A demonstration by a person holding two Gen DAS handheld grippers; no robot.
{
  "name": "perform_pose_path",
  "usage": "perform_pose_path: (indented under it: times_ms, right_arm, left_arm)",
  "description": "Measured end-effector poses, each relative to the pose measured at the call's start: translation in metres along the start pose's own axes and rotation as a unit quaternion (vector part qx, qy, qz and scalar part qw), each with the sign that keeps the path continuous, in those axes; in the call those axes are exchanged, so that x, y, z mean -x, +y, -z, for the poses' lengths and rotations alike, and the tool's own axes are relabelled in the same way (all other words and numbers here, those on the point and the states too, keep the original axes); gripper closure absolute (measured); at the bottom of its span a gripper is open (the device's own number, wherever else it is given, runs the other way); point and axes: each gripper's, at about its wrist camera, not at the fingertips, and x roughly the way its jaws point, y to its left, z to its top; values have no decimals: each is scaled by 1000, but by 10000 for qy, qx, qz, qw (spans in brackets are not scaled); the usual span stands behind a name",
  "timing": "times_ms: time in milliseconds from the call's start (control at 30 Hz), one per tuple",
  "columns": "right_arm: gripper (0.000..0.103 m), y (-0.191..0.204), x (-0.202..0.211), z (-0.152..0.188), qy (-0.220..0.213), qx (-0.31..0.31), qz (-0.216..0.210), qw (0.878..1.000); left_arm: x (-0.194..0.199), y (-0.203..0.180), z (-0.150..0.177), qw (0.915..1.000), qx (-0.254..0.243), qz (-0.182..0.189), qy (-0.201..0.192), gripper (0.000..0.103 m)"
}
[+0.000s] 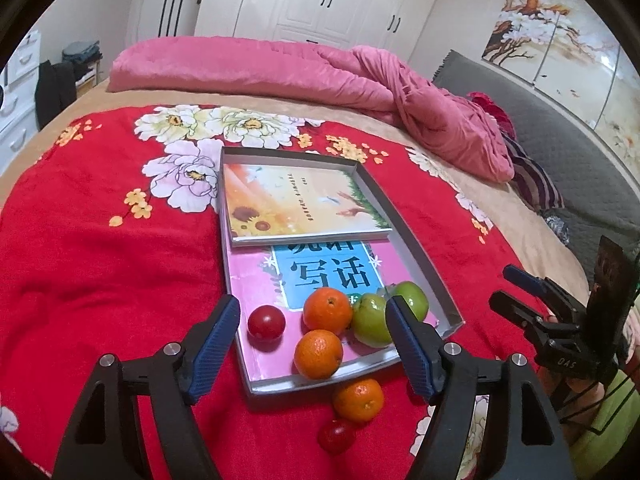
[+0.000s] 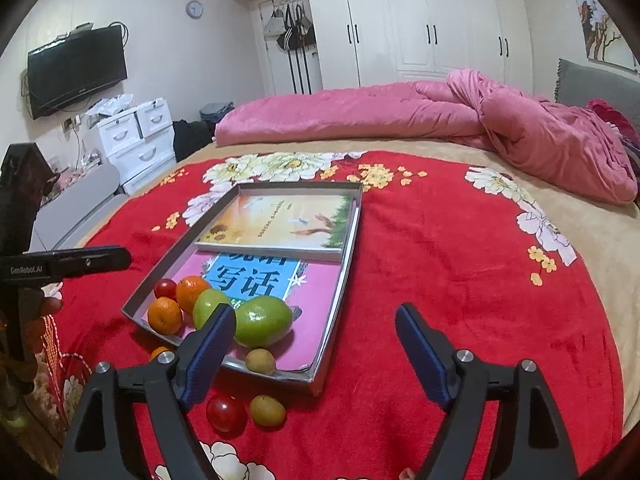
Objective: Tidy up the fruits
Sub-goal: 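Withdraw both open tools from the tray toward the remaining fruits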
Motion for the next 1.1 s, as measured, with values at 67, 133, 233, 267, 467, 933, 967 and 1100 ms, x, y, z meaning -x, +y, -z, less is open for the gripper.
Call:
perform_pose_path:
  times_ms: [67, 133, 233, 267, 467, 933, 967, 1100]
  right_arm:
    - [21, 1, 2, -1, -35, 20, -10, 10000]
    - [21, 4, 5, 0, -60, 66, -16, 10000]
    - [21, 9, 8, 0, -94, 154, -37, 9998]
    - [21, 10, 9, 0, -101, 167, -36, 9998]
    - [21, 16, 16, 2, -190, 265, 10, 9995]
    - [20, 26, 25, 5, -178, 266, -118, 9994]
    - [20, 28, 25, 6, -143, 276, -139, 9994]
    - [20, 35, 25, 10, -4, 250, -239, 9994]
  left_arm:
    - [2, -1, 1, 10000, -16, -20, -4, 26]
    - [4, -2, 2, 10000, -57, -38, -1, 26]
    - [7, -6, 4, 9999, -121, -58, -6, 26]
    - [7, -6, 4, 9999, -128, -57, -8, 26]
    - [12, -8, 8, 9999, -124, -102, -4, 26]
    - [17, -13, 17, 9998, -110, -141, 122, 26]
    - [17, -14, 18, 9998, -104, -135, 138, 26]
    - [17, -14, 25, 9996, -74, -105, 261, 26]
